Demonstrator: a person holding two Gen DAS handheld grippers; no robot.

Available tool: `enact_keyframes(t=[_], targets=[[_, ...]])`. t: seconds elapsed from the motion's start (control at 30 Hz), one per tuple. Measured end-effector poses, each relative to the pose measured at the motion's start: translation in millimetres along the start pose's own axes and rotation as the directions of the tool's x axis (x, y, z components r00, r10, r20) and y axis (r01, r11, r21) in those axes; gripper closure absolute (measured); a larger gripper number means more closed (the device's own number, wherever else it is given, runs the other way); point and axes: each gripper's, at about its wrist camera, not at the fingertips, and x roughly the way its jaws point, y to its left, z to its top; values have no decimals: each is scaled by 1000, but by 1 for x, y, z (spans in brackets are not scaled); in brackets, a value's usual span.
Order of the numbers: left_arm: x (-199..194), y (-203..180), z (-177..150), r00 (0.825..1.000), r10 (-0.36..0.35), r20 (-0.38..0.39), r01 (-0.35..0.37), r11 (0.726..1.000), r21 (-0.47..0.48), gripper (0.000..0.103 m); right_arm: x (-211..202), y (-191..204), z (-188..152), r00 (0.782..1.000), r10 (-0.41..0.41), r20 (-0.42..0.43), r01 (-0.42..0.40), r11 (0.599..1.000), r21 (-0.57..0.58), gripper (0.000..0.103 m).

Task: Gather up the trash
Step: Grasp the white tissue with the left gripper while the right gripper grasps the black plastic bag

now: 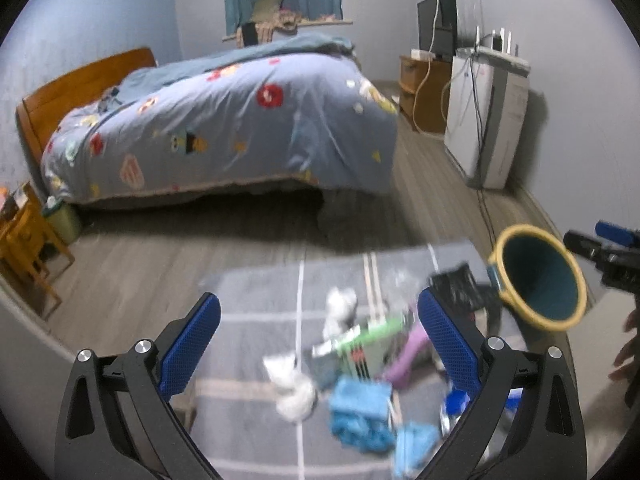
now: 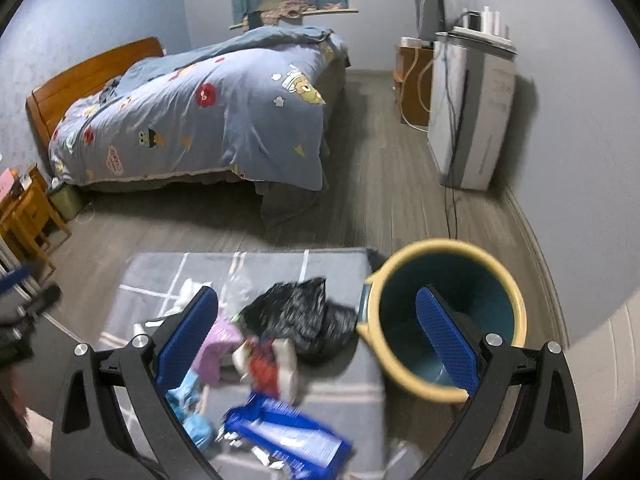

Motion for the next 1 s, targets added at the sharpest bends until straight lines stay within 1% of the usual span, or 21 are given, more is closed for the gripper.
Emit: enact_keyframes(t=[0.03, 0.07, 0.1, 0.13, 0.2, 0.27, 0.33, 0.4, 0.53, 0.63, 0.67, 0.73, 0.77, 0.83, 0.9, 0.93, 0.97, 1.0], targets=[[7, 2, 7, 1000, -18, 4, 18, 1000, -17, 5, 13, -3, 4, 1000, -9, -20, 9, 1000, -1, 5], [17, 6, 12, 1000, -30, 4, 30, 999, -41, 5, 22, -6, 6, 999, 3, -44, -2, 1000, 3, 6], [29, 10, 16, 1000, -31, 0, 31, 998, -56, 5, 37, -8, 8, 996, 20, -85, -20, 1000, 8, 5], [42, 12, 19, 999, -31, -8, 30, 998, -59, 5, 46, -10, 9, 994, 18, -109, -17, 1000, 8, 6], [62, 15, 22, 999, -45, -22, 43, 997, -59, 5, 70, -14, 10, 988, -13, -153, 13, 1000, 1, 6], [84, 16, 22, 999, -28, -43, 26, 999, -44, 5, 89, -18, 10, 981, 13, -192, -8, 1000, 28, 6], [107, 14, 23, 997, -12, -73, 10, 1000, -25, 5, 104, -21, 9, 975, 31, -219, -19, 998, 57, 6], [130, 13, 20, 992, -41, -122, 38, 999, -32, 5, 126, -21, 7, 965, 32, -260, -18, 998, 58, 6], [167, 6, 10, 981, -39, -192, 40, 999, 1, 5, 154, -18, 1, 950, 39, -311, -29, 999, 37, 6], [195, 2, -2, 967, -35, -251, 44, 999, 31, 7, 175, -14, -7, 936, 38, -350, -35, 999, 16, 17], [200, 2, -4, 964, -39, -264, 48, 998, 27, 7, 183, -13, -10, 927, 49, -372, -43, 999, 24, 19], [213, 3, -9, 954, -56, -295, 61, 998, 8, 8, 195, -13, -15, 914, 75, -399, -63, 997, 43, 27], [220, 4, -12, 949, -65, -309, 67, 998, -3, 8, 198, -13, -17, 910, 90, -405, -77, 996, 49, 29], [228, 4, -16, 941, -84, -327, 82, 996, -19, 9, 205, -9, -20, 900, 109, -421, -99, 994, 47, 35], [238, 5, -21, 929, -104, -356, 101, 994, -27, 16, 214, -6, -25, 891, 108, -442, -103, 994, 34, 39], [241, 4, -23, 923, -108, -369, 106, 994, -25, 24, 218, -6, -27, 885, 111, -451, -105, 994, 37, 42], [246, 4, -25, 915, -111, -388, 110, 994, -26, 29, 221, -6, -27, 881, 114, -459, -106, 993, 44, 47], [251, 5, -28, 907, -114, -406, 111, 993, -32, 30, 223, -8, -29, 878, 120, -464, -107, 993, 53, 49]])
